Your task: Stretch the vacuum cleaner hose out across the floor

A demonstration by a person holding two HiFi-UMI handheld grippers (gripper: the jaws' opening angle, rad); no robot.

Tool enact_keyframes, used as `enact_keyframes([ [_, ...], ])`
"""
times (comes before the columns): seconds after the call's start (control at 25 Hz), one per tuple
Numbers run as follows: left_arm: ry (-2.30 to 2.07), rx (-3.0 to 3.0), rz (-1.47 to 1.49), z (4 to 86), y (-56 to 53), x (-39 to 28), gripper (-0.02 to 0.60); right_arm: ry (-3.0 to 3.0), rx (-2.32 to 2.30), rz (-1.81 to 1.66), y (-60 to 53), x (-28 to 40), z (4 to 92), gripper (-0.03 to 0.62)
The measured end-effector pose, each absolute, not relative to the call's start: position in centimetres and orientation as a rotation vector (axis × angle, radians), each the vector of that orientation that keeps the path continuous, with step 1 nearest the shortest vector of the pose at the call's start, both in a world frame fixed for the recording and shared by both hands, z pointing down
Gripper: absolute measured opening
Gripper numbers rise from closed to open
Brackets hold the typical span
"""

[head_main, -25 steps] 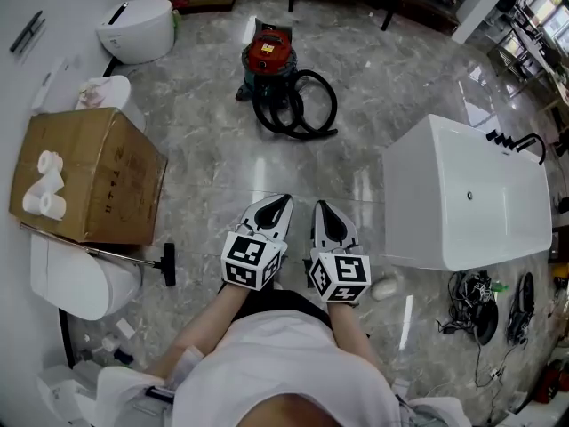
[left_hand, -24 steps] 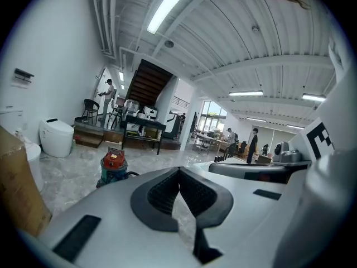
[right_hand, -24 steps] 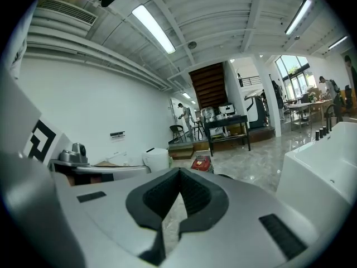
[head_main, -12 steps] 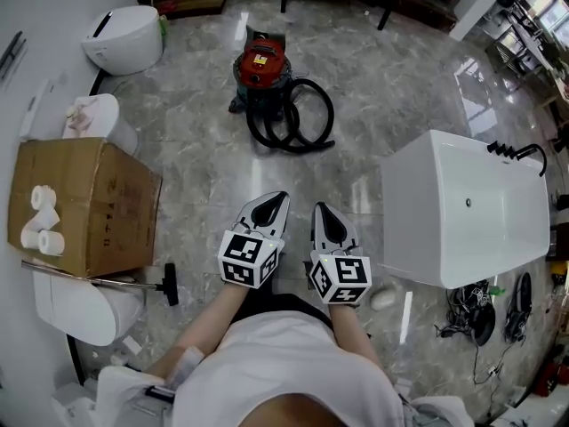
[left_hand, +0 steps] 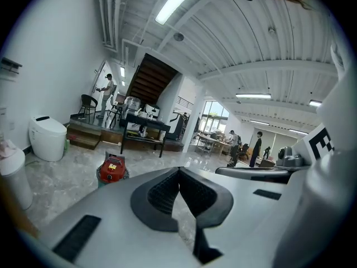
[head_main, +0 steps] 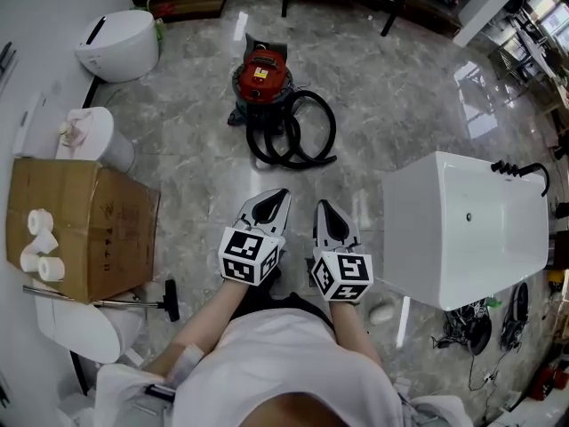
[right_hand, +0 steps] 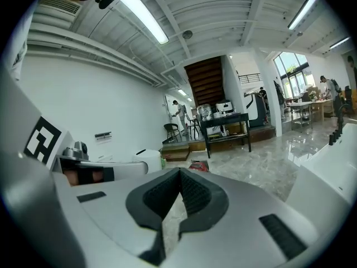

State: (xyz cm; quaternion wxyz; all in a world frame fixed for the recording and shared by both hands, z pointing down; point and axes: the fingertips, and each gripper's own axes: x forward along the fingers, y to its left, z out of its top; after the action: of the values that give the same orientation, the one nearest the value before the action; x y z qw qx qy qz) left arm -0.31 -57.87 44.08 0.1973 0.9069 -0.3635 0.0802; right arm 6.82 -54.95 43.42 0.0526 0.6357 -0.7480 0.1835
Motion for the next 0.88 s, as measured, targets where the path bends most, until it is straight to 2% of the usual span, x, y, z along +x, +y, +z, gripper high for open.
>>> enact_keyframes([
  [0.36,-1.014,2.539,0.223,44.8,-62.6,-0.7,0.008,-2.278,1.930,0.539,-59.2,6.4,43.9,0.008],
  [0.88,-1.005,2.499,0.296,47.3,-65.7,1.7,0.008,-2.224,1.957,0.619,-62.4,11.0,46.2,0.008],
])
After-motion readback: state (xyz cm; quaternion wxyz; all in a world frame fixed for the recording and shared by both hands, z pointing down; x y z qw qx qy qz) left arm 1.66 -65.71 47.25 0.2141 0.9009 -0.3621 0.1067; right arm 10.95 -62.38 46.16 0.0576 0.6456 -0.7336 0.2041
